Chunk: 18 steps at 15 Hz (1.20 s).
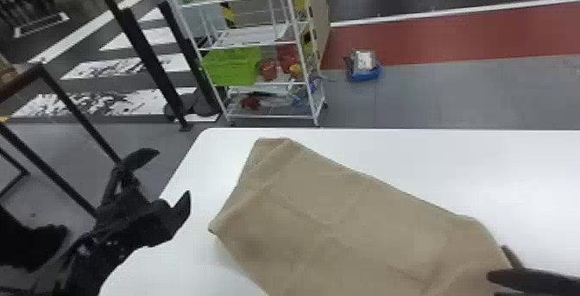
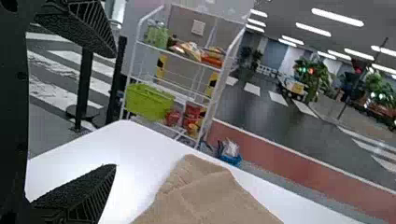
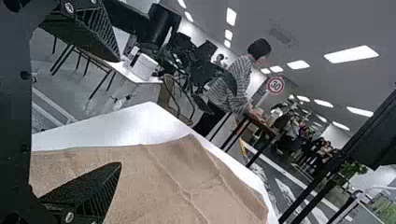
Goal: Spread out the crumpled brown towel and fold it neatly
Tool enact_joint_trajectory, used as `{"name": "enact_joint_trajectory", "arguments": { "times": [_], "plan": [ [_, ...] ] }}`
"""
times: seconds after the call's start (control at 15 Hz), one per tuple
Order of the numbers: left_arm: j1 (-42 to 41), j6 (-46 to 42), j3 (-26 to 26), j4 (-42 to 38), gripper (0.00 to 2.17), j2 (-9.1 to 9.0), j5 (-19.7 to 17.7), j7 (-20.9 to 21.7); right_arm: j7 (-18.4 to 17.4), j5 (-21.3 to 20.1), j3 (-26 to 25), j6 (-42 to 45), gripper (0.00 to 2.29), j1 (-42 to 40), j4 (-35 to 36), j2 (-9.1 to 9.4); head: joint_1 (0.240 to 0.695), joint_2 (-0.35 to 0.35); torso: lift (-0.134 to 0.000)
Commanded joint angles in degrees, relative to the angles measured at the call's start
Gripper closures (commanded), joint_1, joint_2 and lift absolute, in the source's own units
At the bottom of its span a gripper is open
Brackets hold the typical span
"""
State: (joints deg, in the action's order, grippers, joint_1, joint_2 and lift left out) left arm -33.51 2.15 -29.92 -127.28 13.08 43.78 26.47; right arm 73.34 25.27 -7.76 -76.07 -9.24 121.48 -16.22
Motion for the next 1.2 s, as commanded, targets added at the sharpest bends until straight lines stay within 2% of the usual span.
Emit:
{"name": "enact_joint_trajectory", "arguments": {
  "times": [0.0, 0.07, 0.13, 0.2, 0.27, 0.4, 0.47, 0.53, 0.73, 0.93, 1.13],
  "plan": [
    [-0.86, 7.13, 0.12, -3.67, 0.05, -1.74, -10.65, -3.53, -1.89, -3.12, -0.42, 0.00, 0.15, 0.01, 0.96, -0.13, 0.695, 0.350, -0.122],
    [-0.68, 9.59, -0.05, -5.17, 0.05, -2.00, -19.44, -4.41, -3.12, -4.35, -0.51, -0.18, 0.24, 0.45, 1.04, -0.21, 0.695, 0.350, -0.122],
    [0.28, 10.64, -0.40, -5.25, 0.05, -2.62, -26.47, -5.11, -3.56, -4.79, -0.77, -0.35, 0.35, 0.71, 1.04, -0.13, 0.695, 0.350, -0.122],
    [1.52, 10.47, -0.32, -5.25, 0.06, -3.85, -29.19, -5.55, -4.00, -4.79, -1.21, -0.53, 0.37, 0.80, 1.22, 0.14, 0.695, 0.350, -0.122],
    [2.83, 10.29, 0.12, -5.25, 0.07, -5.87, -31.65, -7.49, -5.75, -5.32, -2.00, -2.46, 0.37, 0.98, 2.63, 0.14, 0.695, 0.350, -0.122],
    [3.01, 10.11, 0.83, -5.69, 0.07, -7.81, -35.87, -8.02, -8.04, -8.48, -3.58, -8.79, 0.37, 1.94, 5.44, -1.00, 0.695, 0.350, -0.122],
    [2.92, 10.11, 1.18, -5.69, 0.07, -8.07, -36.93, -7.66, -9.27, -8.04, -4.37, -14.01, 0.37, 3.26, 5.88, -2.32, 0.695, 0.350, -0.122],
    [3.01, 10.11, 1.88, -5.61, 0.08, -8.16, -37.10, -7.66, -11.29, -7.78, -4.46, -14.01, 0.37, 3.61, 6.23, -3.29, 0.695, 0.350, -0.122],
    [3.19, 10.82, 3.29, -5.96, 0.08, -8.86, -38.16, -7.58, -17.00, -8.31, -4.81, -14.01, 0.30, 5.28, 7.02, -3.55, 0.695, 0.350, -0.122],
    [3.62, 10.82, 4.96, -5.96, 0.08, -10.00, -38.86, -7.66, -18.32, -9.01, -5.25, -14.01, 0.31, 7.31, 5.09, -5.31, 0.695, 0.290, -0.122],
    [4.06, 10.82, 5.22, -5.69, 0.08, -10.18, -38.77, -7.58, -18.32, -9.71, -4.99, -14.01, 0.34, 6.95, 3.77, -7.60, 0.695, 0.248, -0.122]
  ]
}}
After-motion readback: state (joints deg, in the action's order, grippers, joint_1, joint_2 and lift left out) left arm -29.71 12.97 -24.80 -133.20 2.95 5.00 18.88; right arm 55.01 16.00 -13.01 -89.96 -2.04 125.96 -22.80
